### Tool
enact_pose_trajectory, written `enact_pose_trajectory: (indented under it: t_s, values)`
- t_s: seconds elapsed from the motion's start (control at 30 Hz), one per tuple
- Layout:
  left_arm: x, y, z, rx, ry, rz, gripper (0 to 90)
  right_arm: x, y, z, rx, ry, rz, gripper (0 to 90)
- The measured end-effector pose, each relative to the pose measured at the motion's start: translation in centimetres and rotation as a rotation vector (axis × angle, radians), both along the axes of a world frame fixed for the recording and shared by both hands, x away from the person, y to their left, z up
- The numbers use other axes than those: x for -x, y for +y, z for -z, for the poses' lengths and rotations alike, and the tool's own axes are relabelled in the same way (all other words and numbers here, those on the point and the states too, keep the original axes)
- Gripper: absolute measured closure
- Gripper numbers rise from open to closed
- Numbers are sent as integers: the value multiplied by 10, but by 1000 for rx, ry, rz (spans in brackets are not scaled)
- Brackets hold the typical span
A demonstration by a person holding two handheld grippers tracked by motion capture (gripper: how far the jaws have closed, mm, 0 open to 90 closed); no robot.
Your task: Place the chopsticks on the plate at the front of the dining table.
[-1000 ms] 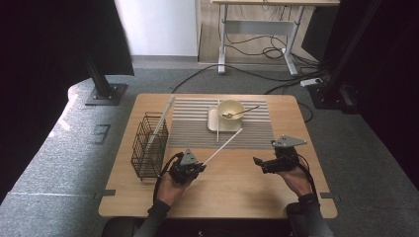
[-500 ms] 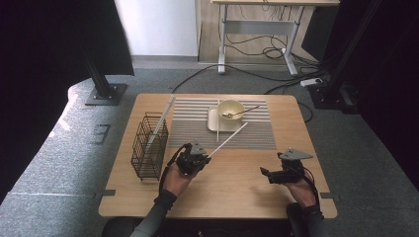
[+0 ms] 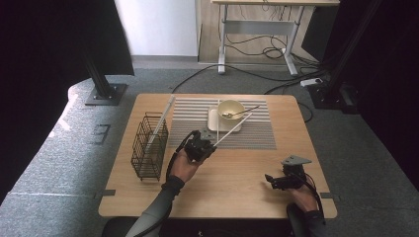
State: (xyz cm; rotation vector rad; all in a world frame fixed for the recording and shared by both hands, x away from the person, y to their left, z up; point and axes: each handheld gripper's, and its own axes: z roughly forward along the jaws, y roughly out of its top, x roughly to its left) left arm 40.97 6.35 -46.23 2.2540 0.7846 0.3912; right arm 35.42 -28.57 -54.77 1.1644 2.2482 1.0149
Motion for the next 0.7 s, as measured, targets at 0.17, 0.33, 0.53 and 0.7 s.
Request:
enact_pose_trajectory:
  t_s: [0.17, 0.33, 0.53, 0.7]
  values:
    - [-15, -6, -1, -18, 7, -20, 857, -6, 0, 5, 9, 27, 9, 29]
    - [-29, -8, -1, -20, 13, -44, 857, -12, 0, 14, 36, 37, 15, 16]
    - [-45, -8, -3, -23, 19, -79, 856, -14, -1, 17, 17, 64, 26, 0]
    - [-57, -8, -2, -24, 23, -113, 857, -14, -1, 16, 18, 67, 27, 0]
